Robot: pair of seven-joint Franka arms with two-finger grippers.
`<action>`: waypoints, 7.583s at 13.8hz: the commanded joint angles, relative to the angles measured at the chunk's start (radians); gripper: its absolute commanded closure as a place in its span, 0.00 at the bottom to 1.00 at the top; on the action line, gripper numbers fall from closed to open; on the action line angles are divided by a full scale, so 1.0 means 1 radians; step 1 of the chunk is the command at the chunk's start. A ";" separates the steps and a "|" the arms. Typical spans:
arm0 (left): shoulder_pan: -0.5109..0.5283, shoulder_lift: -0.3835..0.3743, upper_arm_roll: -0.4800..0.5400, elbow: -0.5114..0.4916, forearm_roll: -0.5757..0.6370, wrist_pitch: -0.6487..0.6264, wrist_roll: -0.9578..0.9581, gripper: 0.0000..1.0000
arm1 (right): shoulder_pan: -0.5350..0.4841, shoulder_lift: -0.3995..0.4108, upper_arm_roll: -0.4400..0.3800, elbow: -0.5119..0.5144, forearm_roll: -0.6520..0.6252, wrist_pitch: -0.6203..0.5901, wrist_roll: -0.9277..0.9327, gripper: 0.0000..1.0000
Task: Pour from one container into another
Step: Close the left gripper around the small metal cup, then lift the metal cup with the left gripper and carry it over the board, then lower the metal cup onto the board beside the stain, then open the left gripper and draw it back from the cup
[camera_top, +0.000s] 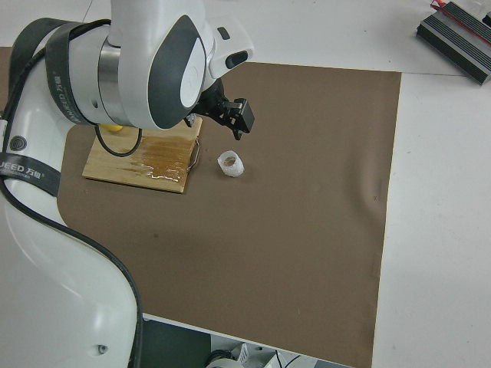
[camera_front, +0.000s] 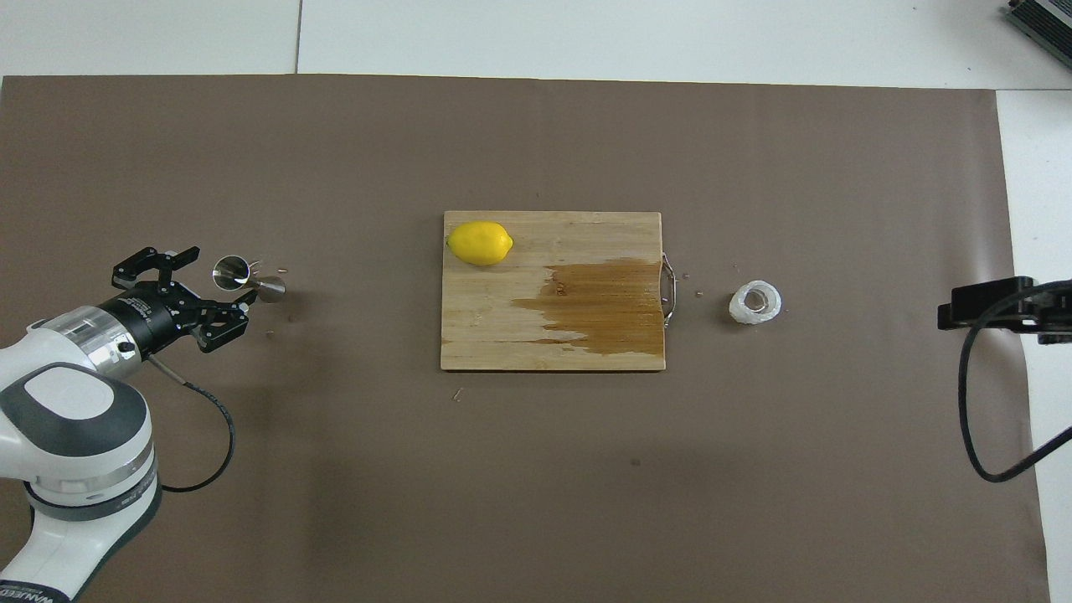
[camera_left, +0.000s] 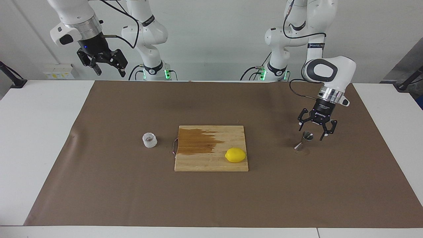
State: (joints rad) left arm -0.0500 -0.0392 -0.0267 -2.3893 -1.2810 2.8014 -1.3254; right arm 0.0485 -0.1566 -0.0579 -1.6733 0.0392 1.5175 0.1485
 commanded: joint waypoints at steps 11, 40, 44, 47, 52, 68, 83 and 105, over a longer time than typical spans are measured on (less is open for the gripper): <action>-0.044 0.010 0.008 -0.016 -0.040 0.063 -0.008 0.13 | -0.009 -0.009 0.004 -0.005 -0.004 -0.010 -0.001 0.00; -0.034 0.019 0.008 0.012 -0.038 0.041 -0.008 1.00 | -0.009 -0.009 0.004 -0.005 -0.004 -0.010 -0.001 0.00; -0.036 0.022 0.008 0.059 -0.040 -0.026 -0.015 1.00 | -0.009 -0.009 0.004 -0.005 -0.004 -0.010 -0.001 0.00; -0.062 0.002 -0.001 0.076 -0.040 -0.063 -0.052 1.00 | -0.009 -0.009 0.004 -0.005 -0.004 -0.010 -0.001 0.00; -0.229 -0.030 -0.021 0.151 -0.038 -0.025 -0.260 1.00 | -0.009 -0.009 0.004 -0.005 -0.004 -0.010 -0.001 0.00; -0.639 0.364 -0.154 0.513 -0.026 0.364 -0.371 1.00 | -0.009 -0.009 0.004 -0.005 -0.004 -0.010 -0.001 0.00; -0.729 0.410 -0.148 0.446 0.072 0.391 -0.365 0.82 | -0.009 -0.009 0.004 -0.005 -0.004 -0.010 -0.001 0.00; -0.518 0.216 -0.104 0.479 0.258 -0.062 -0.363 0.00 | -0.009 -0.009 0.004 -0.005 -0.004 -0.010 -0.001 0.00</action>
State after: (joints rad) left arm -0.6342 0.2003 -0.1484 -1.9282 -1.1437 2.8872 -1.6825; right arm 0.0485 -0.1566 -0.0579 -1.6733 0.0392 1.5175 0.1485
